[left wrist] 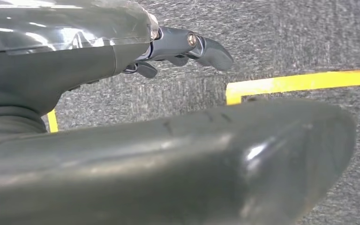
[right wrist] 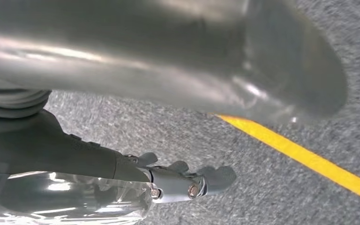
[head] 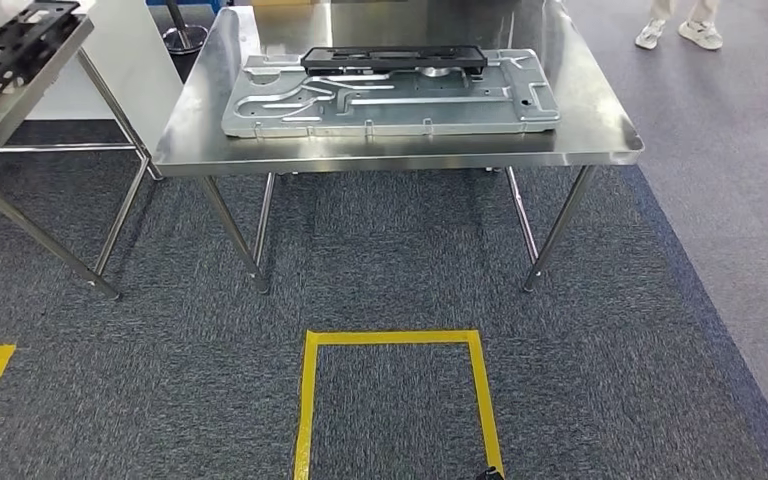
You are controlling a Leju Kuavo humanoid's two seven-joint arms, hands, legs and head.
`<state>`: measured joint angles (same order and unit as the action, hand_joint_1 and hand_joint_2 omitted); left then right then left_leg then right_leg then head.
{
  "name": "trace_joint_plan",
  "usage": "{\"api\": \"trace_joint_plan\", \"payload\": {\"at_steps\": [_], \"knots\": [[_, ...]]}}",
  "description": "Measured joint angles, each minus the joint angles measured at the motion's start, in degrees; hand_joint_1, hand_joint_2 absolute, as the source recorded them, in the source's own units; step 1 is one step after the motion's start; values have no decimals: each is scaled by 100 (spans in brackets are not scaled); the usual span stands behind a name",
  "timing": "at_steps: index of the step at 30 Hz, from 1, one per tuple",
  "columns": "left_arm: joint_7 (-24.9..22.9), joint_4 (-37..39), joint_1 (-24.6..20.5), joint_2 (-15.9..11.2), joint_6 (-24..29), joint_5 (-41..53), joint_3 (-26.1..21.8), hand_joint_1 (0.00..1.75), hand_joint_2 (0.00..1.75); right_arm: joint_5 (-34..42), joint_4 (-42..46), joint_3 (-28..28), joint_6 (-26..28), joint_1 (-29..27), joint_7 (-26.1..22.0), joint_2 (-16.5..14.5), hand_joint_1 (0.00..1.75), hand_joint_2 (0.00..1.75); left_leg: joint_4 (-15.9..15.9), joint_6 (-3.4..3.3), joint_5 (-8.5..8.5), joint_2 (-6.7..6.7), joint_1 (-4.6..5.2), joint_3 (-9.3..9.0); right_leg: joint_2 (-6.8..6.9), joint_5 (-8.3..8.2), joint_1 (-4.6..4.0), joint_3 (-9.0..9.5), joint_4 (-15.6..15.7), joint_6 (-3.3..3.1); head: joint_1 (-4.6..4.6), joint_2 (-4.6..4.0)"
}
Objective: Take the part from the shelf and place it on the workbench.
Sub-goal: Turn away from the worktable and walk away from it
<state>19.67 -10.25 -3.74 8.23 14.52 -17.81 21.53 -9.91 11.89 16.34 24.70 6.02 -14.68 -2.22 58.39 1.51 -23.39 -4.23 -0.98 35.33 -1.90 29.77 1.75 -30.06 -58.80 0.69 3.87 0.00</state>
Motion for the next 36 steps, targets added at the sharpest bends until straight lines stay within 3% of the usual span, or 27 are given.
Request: {"api": "trace_joint_plan", "payload": {"at_steps": [2, 5, 6, 7, 8, 9, 11, 12, 13, 15, 16, 18, 20, 21, 22, 23, 24, 26, 28, 31, 33, 35, 36], "knots": [[-5, 0, 10, -1, 11, 5, 1, 0, 0, 9, 0, -6, -16, -2, -1, 4, 0, 0, 193, 40, -142, 116, -10, 101, 100, -39, 3, -18, 15, -81, 0, 0], [-15, 0, 2, -1, 16, 31, 4, 0, 0, 12, -5, -21, -20, -26, 20, 8, 0, 0, 1284, 69, -770, 352, -8, 549, 289, -67, -29, -73, 19, -133, -1, 0], [-24, 0, 2, -1, 16, 39, 7, 0, 0, 14, -10, -27, -20, -38, 29, 9, 0, 0, 1610, 70, -905, 370, -8, 667, 361, -69, -45, -86, 18, -136, -1, 0], [-34, 0, 7, -1, 16, 48, 13, 0, 0, 19, -14, -33, -20, -47, 37, 10, 0, 0, 1743, 61, -935, 380, -8, 688, 431, -69, -58, -92, 18, -136, -1, 0], [-48, 0, 13, -1, 16, 57, 22, 0, 0, 28, -18, -39, -21, -51, 40, 10, 0, 0, 1615, 41, -849, 394, -5, 577, 496, -69, -69, -91, 17, -136, -1, 0], [-62, 0, 14, -1, 16, 70, 33, 0, 0, 38, -20, -45, -22, -50, 42, 10, 0, 0, 1263, 7, -688, 438, 3, 351, 558, -67, -79, -84, 18, -132, -1, 0], [-84, 0, -8, -1, 16, 94, 62, 0, 0, 55, -22, -62, -37, -46, 39, 10, 0, 0, 401, -86, -445, 672, 61, -142, 674, -56, -99, -57, 20, -104, -1, 0], [-93, 0, -27, 0, 16, 102, 77, 0, 0, 57, -22, -69, -51, -46, 37, 12, 0, 0, 138, -132, -401, 762, 95, -277, 725, -50, -106, -47, 22, -75, -1, 0], [-102, 0, -42, 1, 15, 108, 92, 0, 0, 59, -22, -76, -70, -46, 32, 13, 0, 0, 28, -167, -410, 804, 126, -319, 775, -46, -111, -37, 27, -42, -1, 0], [-123, 0, -43, 2, 15, 115, 112, 0, 0, 59, -21, -81, -111, -40, 10, 11, 0, 0, -11, -232, -381, 687, 130, -320, 874, -45, -114, -6, 53, 31, -1, 0], [-130, 0, -35, 3, 15, 116, 118, 0, 0, 58, -21, -83, -132, -36, -8, 11, 0, 0, -54, -265, -350, 628, 118, -338, 837, -16, -110, 7, 37, 65, -1, 0], [-132, 0, -33, 9, 20, 114, 128, 0, 0, 54, -22, -92, -180, -40, -51, 15, 0, 0, -137, -338, -271, 520, 84, -373, 573, 214, -95, -99, -263, 107, -1, 0], [-123, 0, -44, 20, 25, 107, 135, 0, 0, 48, -26, -108, -207, -64, -81, 21, 0, 0, -148, -376, -236, 407, 89, -341, 284, 596, -79, -433, -976, 119, -1, 0], [-117, 0, -44, 25, 28, 104, 136, 0, 0, 41, -30, -113, -222, -77, -87, 21, 0, 0, -144, -381, -230, 336, 96, -326, 233, 713, -80, -601, -1307, 125, -1, 0], [-110, 0, -37, 26, 33, 101, 136, 0, 0, 29, -33, -116, -242, -88, -90, 21, 0, 0, -137, -384, -226, 263, 102, -316, 214, 719, -82, -697, -1475, 127, -1, 0], [-104, 0, -28, 27, 42, 95, 136, 0, 0, 14, -36, -117, -268, -94, -90, 23, 0, 0, -125, -382, -223, 186, 106, -312, 202, 606, -83, -686, -1419, 124, -1, 0], [-100, 0, -20, 28, 50, 90, 136, 0, 0, -3, -38, -117, -294, -97, -88, 25, 0, 0, -110, -374, -223, 111, 106, -311, 175, 400, -83, -570, -1144, 114, -1, 0], [-91, 0, -18, 36, 67, 68, 136, 0, 0, -33, -45, -117, -330, -97, -82, 38, 0, 0, -53, -341, -235, -20, 112, -290, -30, 26, -78, -234, -370, 79, -1, 0], [-82, 1, -17, 45, 80, 50, 136, 0, 0, -57, -51, -117, -360, -88, -72, 49, 0, 0, -14, -281, -243, -120, 121, -247, -177, -87, -86, -74, 21, 33, -1, 0], [-79, 2, 17, 41, 97, 32, 136, 0, 0, -93, -52, -116, -399, -66, -39, 40, 0, 0, -9, -187, -234, -216, 127, -206, -38, -111, -71, -59, 69, -59, -1, 0], [-81, 2, 33, 35, 110, 7, 135, 0, 0, -127, -52, -115, -409, -62, -15, 35, 0, 0, 284, -130, -434, -25, 129, -72, 100, -145, -34, -58, 110, -133, 1, 0], [-81, 2, 31, 34, 125, -14, 133, 0, 0, -153, -54, -115, -416, -68, 17, 45, 0, 0, 992, -68, -845, 253, 100, 250, 247, -150, -43, -75, 117, -167, 1, 0], [-80, 2, 31, 34, 132, -18, 132, 0, 0, -161, -54, -115, -427, -72, 33, 49, 0, 0, 1354, -37, -1008, 317, 75, 410, 327, -150, -47, -83, 116, -167, 1, 0]]}}
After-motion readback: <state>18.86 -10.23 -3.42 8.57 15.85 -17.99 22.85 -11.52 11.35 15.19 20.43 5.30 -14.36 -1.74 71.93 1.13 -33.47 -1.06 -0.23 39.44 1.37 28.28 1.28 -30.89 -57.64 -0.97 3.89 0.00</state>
